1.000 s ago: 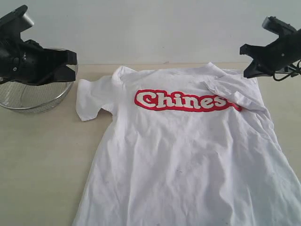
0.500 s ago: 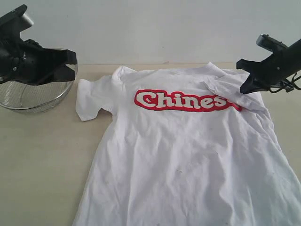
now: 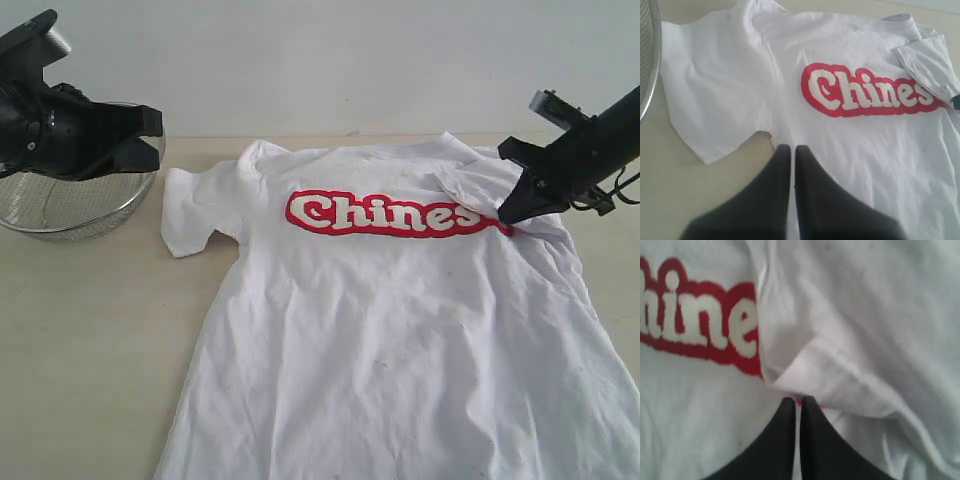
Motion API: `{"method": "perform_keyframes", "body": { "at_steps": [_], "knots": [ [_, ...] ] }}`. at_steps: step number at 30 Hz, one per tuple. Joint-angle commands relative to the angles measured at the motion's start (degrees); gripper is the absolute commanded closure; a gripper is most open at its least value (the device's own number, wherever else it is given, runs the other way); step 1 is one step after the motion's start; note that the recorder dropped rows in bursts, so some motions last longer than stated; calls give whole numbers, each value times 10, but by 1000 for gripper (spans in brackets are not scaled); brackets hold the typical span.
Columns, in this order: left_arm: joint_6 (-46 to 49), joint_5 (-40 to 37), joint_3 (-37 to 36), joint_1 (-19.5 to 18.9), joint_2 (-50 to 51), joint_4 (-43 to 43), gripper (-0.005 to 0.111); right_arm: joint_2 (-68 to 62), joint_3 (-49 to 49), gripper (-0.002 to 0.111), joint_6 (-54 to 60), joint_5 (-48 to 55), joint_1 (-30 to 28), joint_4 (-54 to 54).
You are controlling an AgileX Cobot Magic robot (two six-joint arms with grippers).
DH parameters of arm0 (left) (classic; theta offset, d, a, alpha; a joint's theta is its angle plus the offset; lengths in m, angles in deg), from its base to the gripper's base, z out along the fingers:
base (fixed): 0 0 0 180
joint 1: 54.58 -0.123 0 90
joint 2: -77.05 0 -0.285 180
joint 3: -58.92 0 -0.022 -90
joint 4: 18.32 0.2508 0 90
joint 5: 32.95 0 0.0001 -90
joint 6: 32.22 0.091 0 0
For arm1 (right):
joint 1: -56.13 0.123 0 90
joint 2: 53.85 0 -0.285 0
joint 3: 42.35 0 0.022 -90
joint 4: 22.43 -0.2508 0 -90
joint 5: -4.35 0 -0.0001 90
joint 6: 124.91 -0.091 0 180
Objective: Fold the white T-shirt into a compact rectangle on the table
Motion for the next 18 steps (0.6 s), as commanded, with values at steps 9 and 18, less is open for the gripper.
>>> {"method": "perform_keyframes", "body": {
  "at_steps": [9, 18],
  "knots": [
    [3, 6, -3, 2, -4, -3, 102, 5, 3, 108, 30, -127, 1, -84],
    [3, 6, -3, 2, -4, -3, 102, -27, 3, 108, 27, -189, 1, -81]
  ]
}}
